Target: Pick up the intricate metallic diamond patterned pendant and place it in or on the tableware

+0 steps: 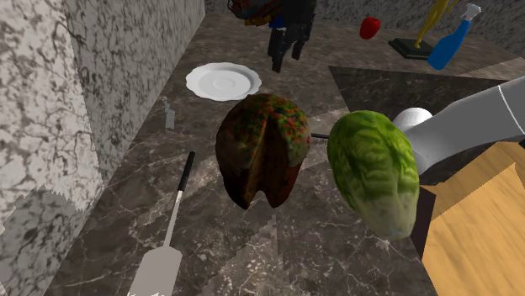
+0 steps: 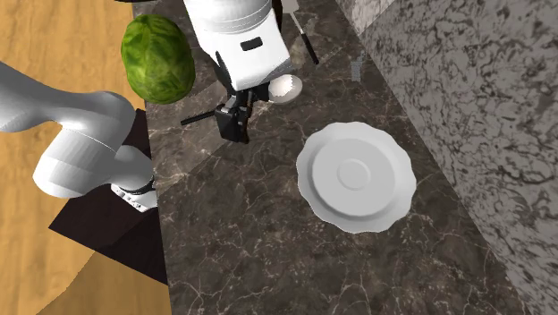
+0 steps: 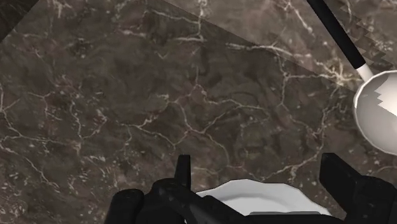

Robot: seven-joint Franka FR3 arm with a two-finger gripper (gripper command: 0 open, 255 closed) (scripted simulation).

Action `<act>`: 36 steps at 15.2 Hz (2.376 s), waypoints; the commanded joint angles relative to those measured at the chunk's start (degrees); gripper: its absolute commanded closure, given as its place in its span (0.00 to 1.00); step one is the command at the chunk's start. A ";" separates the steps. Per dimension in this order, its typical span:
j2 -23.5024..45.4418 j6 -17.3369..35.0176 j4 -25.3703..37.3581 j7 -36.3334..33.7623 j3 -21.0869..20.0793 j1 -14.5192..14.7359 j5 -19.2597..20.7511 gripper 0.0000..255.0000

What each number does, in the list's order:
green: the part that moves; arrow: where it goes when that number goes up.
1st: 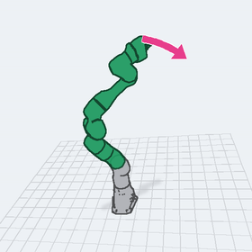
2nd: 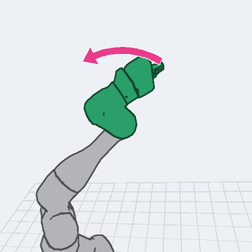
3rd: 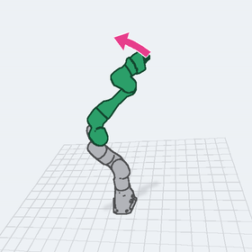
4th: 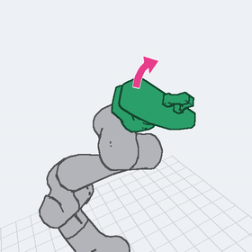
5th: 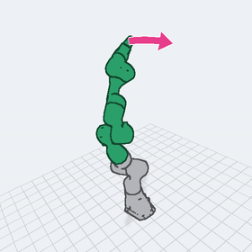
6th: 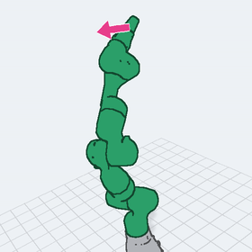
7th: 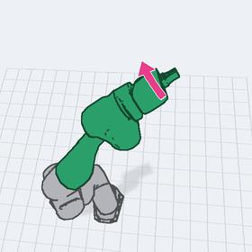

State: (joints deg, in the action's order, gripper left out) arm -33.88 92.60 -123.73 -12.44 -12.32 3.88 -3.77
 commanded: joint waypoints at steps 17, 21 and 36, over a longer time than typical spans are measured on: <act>33.01 4.57 29.89 -22.36 -18.51 3.64 8.90 0.00; 43.21 2.26 40.84 -27.79 -21.14 7.41 15.34 0.00; 46.31 7.13 38.62 -29.50 -21.05 8.48 17.39 0.00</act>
State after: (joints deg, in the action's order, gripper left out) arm 12.43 99.71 -85.09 -41.95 -33.38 12.37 13.62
